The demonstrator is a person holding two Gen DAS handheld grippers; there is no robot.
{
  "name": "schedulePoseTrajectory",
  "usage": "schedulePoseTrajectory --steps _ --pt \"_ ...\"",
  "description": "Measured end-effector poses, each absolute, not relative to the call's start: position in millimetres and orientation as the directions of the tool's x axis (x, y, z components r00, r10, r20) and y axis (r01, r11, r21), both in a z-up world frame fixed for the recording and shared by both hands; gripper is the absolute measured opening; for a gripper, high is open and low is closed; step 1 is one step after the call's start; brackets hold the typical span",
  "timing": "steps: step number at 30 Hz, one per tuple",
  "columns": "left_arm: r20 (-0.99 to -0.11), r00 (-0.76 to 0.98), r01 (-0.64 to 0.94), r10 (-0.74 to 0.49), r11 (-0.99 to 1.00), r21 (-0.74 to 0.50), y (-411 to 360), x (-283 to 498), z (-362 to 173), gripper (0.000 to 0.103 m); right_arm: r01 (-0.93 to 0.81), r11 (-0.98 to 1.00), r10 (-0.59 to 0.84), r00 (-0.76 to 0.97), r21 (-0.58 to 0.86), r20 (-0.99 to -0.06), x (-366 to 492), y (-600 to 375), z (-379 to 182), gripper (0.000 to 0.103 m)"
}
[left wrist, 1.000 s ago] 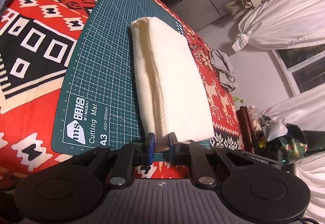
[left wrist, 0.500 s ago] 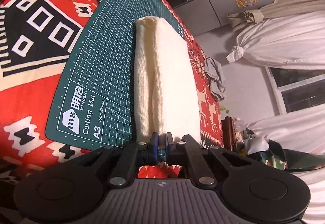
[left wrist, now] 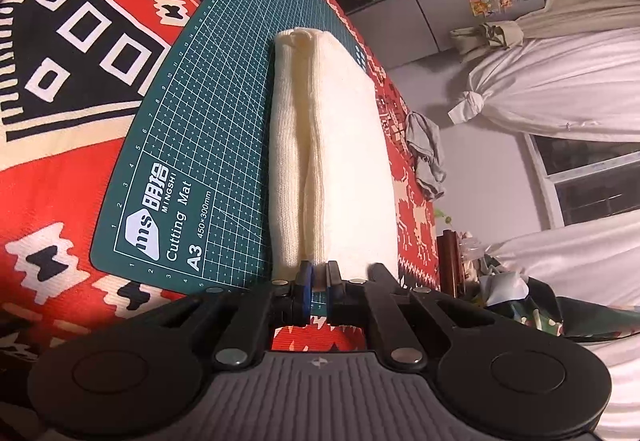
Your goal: Fold clothes
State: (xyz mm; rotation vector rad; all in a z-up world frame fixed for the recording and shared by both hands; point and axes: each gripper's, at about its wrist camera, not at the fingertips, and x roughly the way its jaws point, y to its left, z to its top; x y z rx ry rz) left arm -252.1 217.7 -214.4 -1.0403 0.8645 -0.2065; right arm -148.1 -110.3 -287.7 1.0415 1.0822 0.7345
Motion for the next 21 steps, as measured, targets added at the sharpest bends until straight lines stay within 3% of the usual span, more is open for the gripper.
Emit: schedulePoseTrajectory --steps 14,21 --pt "-0.558 0.654 -0.233 -0.512 0.565 -0.791 216 -258 -210 0.007 0.028 0.411 0.832 0.397 0.911 -0.388 -138 -157 -270 0.004" --pt "-0.577 0.652 -0.228 -0.492 0.598 -0.768 216 -261 -205 0.006 -0.280 0.565 0.816 0.329 0.776 -0.476 -142 -125 -220 0.005"
